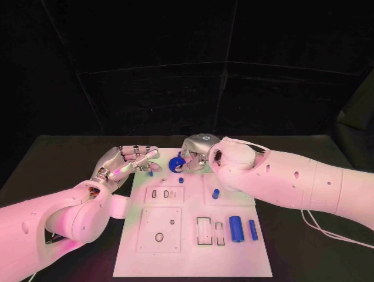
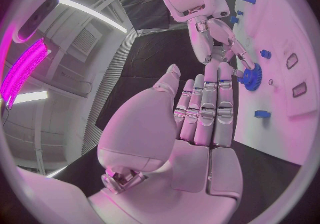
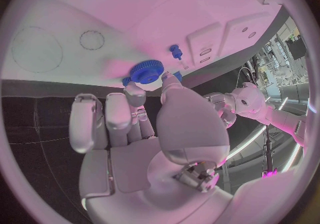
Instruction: Assemble the parts on the task board
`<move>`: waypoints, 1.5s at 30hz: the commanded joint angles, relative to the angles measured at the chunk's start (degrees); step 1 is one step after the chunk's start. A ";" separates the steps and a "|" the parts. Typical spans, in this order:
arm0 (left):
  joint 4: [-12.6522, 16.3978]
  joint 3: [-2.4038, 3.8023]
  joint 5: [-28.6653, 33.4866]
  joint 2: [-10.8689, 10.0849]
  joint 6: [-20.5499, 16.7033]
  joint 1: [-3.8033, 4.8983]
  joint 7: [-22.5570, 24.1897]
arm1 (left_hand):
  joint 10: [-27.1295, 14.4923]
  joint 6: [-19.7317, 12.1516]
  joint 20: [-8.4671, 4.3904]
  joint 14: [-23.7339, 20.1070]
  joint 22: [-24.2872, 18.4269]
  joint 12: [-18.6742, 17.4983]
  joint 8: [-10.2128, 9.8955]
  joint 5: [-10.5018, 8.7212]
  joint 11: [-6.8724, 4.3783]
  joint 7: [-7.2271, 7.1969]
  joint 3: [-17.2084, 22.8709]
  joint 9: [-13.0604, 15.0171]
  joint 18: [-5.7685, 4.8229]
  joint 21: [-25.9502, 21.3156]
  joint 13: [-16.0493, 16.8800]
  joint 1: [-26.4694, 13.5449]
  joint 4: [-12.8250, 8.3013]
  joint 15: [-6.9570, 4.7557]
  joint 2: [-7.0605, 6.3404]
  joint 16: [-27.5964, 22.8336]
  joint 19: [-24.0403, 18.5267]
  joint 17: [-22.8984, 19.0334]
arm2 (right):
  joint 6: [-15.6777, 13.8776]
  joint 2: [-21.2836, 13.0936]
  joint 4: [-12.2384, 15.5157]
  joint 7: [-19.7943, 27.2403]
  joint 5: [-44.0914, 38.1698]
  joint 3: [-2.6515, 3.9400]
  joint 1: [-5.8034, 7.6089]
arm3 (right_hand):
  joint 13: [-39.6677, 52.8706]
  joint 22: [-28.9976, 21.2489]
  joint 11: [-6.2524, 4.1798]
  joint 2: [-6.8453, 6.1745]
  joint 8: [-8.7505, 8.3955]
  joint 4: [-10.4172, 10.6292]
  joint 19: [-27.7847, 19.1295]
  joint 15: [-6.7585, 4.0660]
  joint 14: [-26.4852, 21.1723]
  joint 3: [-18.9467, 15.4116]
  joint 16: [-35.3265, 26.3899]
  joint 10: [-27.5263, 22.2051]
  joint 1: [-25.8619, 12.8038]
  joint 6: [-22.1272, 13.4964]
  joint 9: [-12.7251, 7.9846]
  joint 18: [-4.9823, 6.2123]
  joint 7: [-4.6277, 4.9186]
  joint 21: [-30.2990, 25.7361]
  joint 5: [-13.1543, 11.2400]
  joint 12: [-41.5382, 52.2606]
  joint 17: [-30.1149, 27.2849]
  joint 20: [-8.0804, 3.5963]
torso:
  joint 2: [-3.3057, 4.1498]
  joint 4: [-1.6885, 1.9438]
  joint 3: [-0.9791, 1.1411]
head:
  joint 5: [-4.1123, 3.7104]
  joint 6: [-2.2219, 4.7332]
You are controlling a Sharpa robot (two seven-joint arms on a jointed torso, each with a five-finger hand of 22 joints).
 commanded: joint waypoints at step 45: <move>-1.10 0.04 -0.30 0.37 1.36 0.06 0.38 | 0.45 0.70 -0.07 -0.10 -0.05 -0.17 -0.24 -0.20 0.01 -0.14 0.03 0.01 0.73 -0.33 -0.03 0.54 -0.82 -0.28 0.25 -0.23 -0.10 0.47 | -9.14 -25.27 0.60 33.02 37.83 -0.07 -5.10 | -3.49 -4.87 -0.39 -0.58 -1.56 -7.32 -3.12 -0.02 -0.51 -2.13 -4.02 -1.58 15.27 1.02 -0.46 -0.07 -0.33 -2.52 -0.83 -5.02 -6.50 -0.19 | -0.33 -0.34 -0.07 | -1.42 0.88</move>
